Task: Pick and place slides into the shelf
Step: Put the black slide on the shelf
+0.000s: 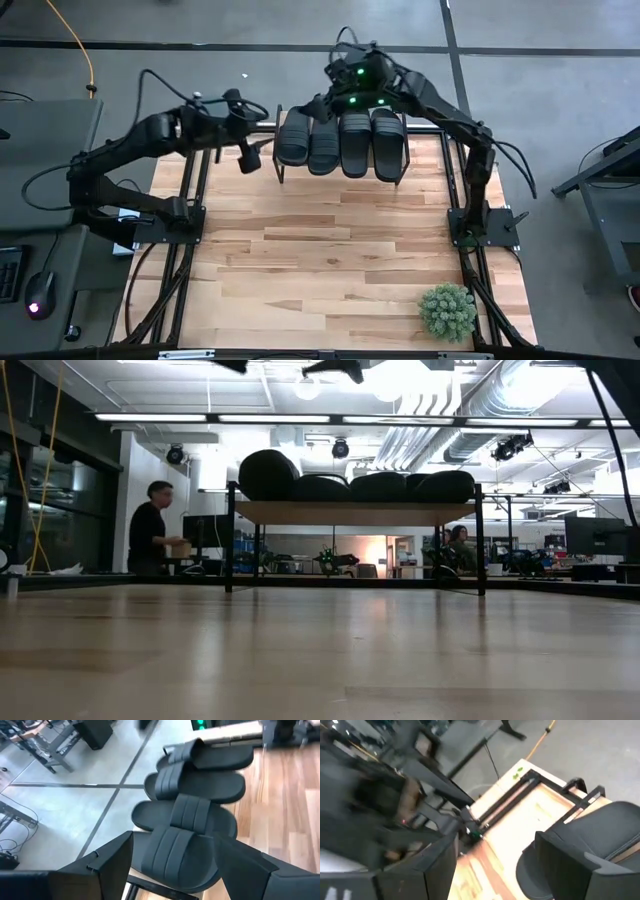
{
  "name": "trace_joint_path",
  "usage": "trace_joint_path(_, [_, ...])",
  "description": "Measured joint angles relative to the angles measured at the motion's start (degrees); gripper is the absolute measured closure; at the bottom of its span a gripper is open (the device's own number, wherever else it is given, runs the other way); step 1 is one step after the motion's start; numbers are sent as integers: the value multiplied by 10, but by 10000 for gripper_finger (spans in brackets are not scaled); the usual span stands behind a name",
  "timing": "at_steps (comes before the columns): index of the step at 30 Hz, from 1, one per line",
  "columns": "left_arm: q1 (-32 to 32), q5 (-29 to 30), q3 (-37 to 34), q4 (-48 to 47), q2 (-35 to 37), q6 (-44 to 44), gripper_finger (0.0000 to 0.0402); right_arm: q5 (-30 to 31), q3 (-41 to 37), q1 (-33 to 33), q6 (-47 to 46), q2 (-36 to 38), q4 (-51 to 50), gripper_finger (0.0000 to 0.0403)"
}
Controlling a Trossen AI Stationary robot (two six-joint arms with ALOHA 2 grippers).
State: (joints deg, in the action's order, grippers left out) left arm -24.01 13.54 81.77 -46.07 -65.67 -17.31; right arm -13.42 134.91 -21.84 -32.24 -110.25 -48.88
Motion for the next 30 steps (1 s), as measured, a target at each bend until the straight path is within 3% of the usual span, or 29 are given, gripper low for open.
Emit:
trace_joint_path(16, [0,0,153,-97,0,96,180,10,0,0,88,-99,-64,150])
trace_joint_path(30, [0,-1,173,-150,3,146,185,35,1,-2,133,-170,-123,150])
